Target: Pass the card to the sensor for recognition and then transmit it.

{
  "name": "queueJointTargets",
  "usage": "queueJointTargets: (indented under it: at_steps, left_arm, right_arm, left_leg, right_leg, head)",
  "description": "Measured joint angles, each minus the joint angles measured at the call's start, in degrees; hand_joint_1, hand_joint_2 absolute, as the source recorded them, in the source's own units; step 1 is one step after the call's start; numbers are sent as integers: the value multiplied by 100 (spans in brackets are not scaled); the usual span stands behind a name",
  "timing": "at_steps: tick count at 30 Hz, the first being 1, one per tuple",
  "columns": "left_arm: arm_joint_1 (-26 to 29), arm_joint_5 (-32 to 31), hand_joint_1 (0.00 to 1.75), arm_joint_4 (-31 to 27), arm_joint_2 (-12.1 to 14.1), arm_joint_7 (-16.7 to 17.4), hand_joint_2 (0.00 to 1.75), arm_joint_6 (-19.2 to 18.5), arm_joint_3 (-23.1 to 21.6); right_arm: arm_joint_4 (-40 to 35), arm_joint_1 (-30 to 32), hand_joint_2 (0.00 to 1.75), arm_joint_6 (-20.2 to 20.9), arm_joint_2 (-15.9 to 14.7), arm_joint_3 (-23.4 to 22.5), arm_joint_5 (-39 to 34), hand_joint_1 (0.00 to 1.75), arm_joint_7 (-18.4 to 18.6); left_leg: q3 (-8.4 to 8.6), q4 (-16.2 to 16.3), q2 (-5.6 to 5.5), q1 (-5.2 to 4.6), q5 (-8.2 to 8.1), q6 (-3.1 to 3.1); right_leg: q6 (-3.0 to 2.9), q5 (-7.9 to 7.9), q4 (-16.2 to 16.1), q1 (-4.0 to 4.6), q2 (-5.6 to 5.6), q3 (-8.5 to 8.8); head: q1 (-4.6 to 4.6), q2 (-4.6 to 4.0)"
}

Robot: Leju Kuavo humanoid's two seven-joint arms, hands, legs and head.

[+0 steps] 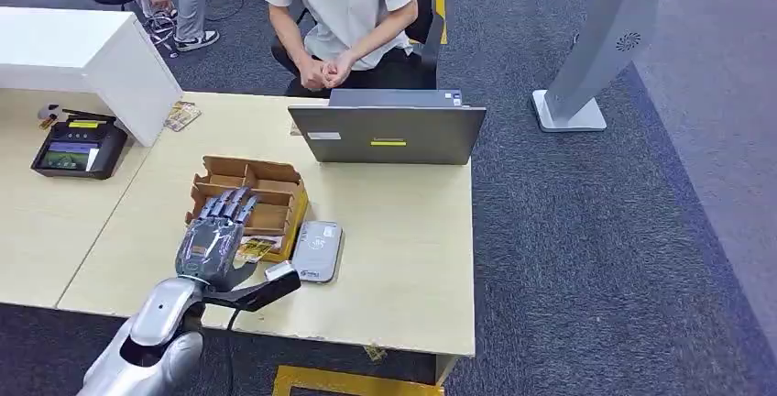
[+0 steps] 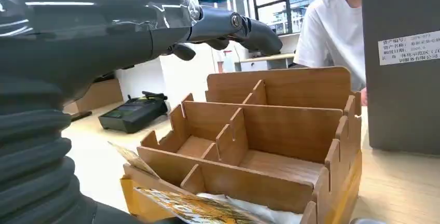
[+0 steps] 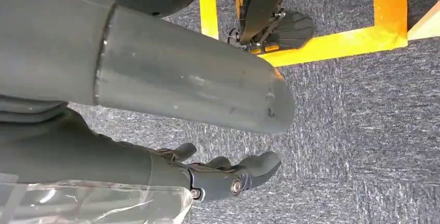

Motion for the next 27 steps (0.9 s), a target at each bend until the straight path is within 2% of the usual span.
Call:
queueJointTargets:
  at_steps: [27]
  left_arm:
    - [0, 0, 0, 0, -13, 0, 175, 0, 33]
  right_arm:
    - [0, 0, 0, 0, 0, -9, 0, 0, -2]
  left_leg:
    - [0, 0, 0, 0, 0, 0]
  right_leg:
    - [0, 0, 0, 0, 0, 0]
  head:
    - [0, 0]
